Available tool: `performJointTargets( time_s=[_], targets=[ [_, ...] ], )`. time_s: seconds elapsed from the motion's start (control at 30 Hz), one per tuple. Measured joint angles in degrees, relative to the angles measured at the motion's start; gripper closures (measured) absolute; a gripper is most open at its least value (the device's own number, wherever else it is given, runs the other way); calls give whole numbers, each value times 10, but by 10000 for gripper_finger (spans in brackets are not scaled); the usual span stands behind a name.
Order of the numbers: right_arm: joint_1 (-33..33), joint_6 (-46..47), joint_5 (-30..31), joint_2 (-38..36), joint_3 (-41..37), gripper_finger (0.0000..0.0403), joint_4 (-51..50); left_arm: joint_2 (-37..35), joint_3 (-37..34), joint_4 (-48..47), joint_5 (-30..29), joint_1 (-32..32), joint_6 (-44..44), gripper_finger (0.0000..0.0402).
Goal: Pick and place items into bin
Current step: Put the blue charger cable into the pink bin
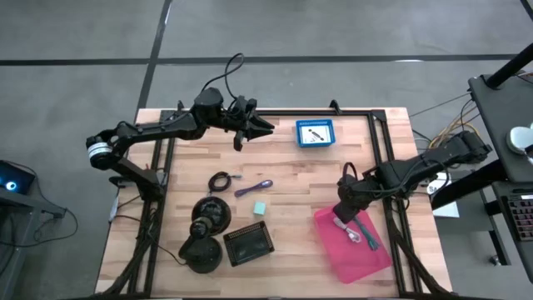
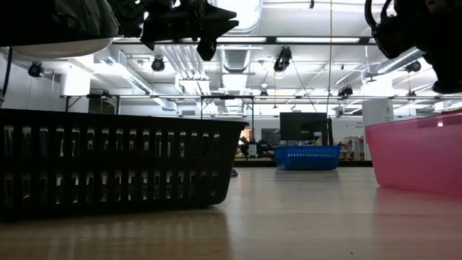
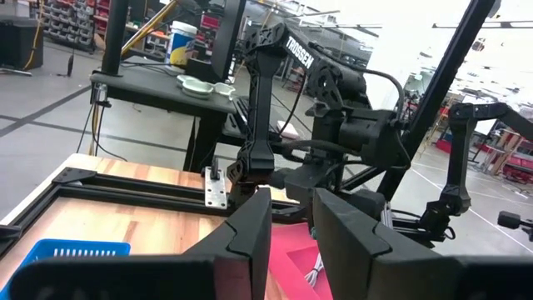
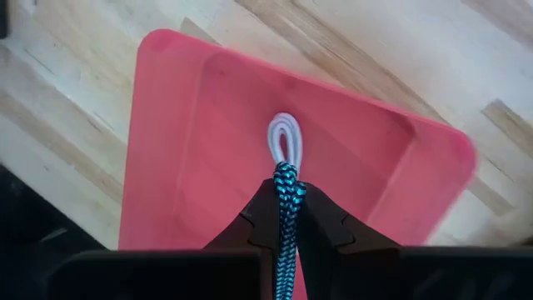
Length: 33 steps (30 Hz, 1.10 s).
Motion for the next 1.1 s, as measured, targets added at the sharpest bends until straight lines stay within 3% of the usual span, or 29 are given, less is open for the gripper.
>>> performJointTargets(
  time_s=[0.23, 1.1],
  targets=[
    [0, 12, -2, 1, -55, 390, 75, 0, 0, 0, 0, 0, 0, 326],
    [0, 15, -2, 1, -152, 390, 124, 0, 0, 0, 0, 0, 0, 326]
  ],
)
